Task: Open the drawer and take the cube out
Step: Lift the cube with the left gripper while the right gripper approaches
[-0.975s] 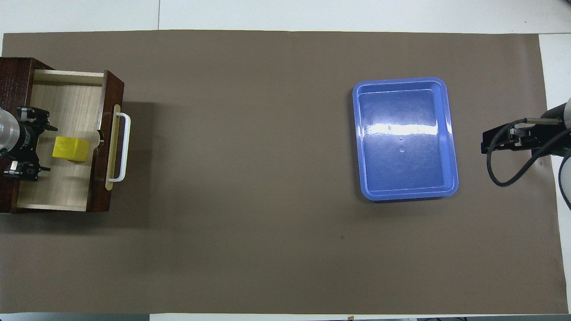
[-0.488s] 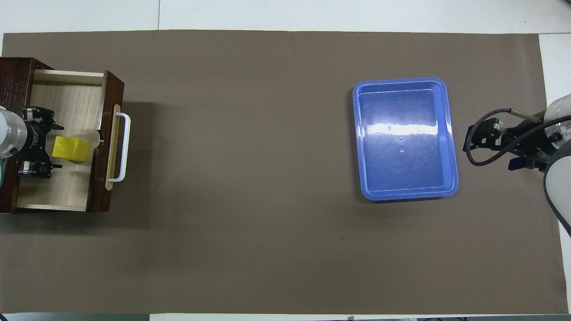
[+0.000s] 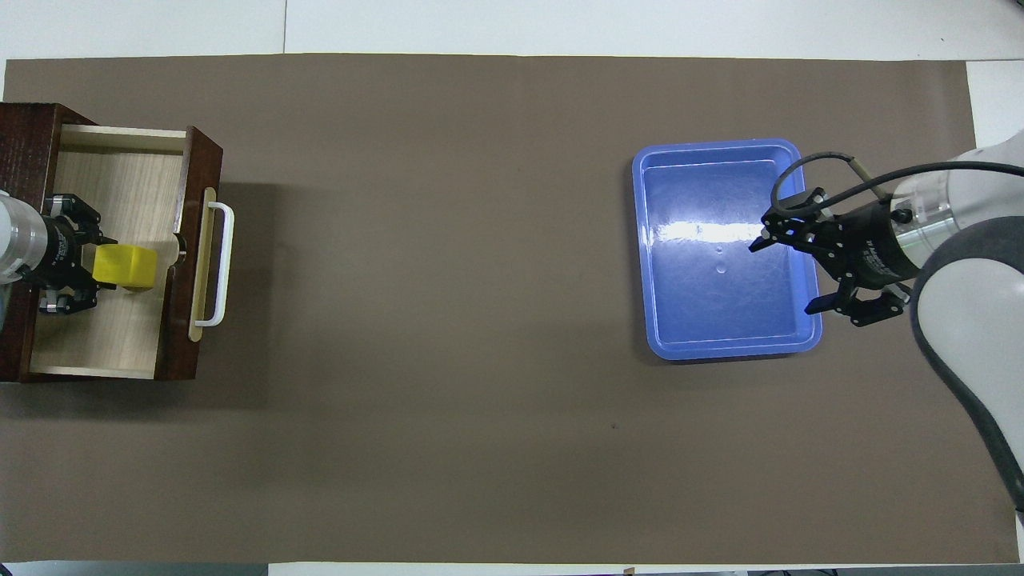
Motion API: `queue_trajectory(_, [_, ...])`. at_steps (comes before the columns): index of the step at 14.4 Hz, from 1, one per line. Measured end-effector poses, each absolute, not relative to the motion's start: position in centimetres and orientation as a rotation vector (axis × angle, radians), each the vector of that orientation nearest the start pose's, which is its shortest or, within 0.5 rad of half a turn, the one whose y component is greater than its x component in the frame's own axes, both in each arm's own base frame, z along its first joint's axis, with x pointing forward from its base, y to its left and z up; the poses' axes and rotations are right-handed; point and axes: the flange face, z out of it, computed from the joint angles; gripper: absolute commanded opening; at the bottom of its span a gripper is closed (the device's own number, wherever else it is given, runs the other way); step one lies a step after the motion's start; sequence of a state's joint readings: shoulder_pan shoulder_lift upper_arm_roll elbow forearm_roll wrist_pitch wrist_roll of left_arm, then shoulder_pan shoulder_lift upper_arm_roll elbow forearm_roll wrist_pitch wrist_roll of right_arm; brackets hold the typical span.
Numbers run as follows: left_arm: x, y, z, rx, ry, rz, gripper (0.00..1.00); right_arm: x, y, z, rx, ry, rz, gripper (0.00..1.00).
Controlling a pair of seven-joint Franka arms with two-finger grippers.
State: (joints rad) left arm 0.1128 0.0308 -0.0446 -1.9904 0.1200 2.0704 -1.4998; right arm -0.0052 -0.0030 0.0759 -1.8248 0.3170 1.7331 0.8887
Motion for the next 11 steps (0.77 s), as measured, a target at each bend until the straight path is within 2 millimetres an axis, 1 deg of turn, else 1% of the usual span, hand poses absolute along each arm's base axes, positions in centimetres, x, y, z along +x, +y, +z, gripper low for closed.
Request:
queue_trajectory(1, [56.9, 4.4, 46.2, -2.239, -2.128, -0.14, 0.0, 55.5, 7.8, 51.6, -2.546, 1.308, 0.348, 1.0])
queue_trajectory(2, [57.3, 4.1, 47.7, -2.233, -2.134, -0.112, 0.0, 55.9, 8.9, 50.9, -2.491, 1.362, 0.374, 1.0])
queue_trajectory(4, [58.2, 3.2, 51.7, -2.225, -2.142, -0.063, 0.0, 56.5, 11.3, 49.3, -2.391, 1.454, 0.438, 1.0])
queue_trajectory(5, [58.5, 2.3, 53.5, -2.222, -2.153, -0.045, 0.0, 56.7, 12.5, 48.5, -2.343, 1.487, 0.481, 1.0])
queue_trajectory(6, [58.7, 1.0, 54.8, -2.214, -2.168, -0.036, 0.0, 56.7, 13.6, 47.9, -2.312, 1.499, 0.519, 1.0])
queue_trajectory(7, [58.8, -0.9, 55.5, -2.191, -2.194, -0.033, 0.0, 56.7, 14.7, 47.3, -2.285, 1.507, 0.561, 1.0])
queue_trajectory(8, [58.7, -3.5, 55.5, -2.169, -2.217, -0.032, 0.0, 56.6, 15.8, 46.8, -2.252, 1.516, 0.605, 1.0])
queue_trajectory(9, [58.6, -6.8, 55.2, -2.153, -2.229, -0.029, 0.0, 56.6, 16.6, 46.4, -2.219, 1.525, 0.642, 1.0])
queue_trajectory(11, [57.8, -12.8, 54.5, -2.136, -2.239, -0.023, 0.0, 56.5, 17.3, 45.9, -2.174, 1.548, 0.682, 1.0])
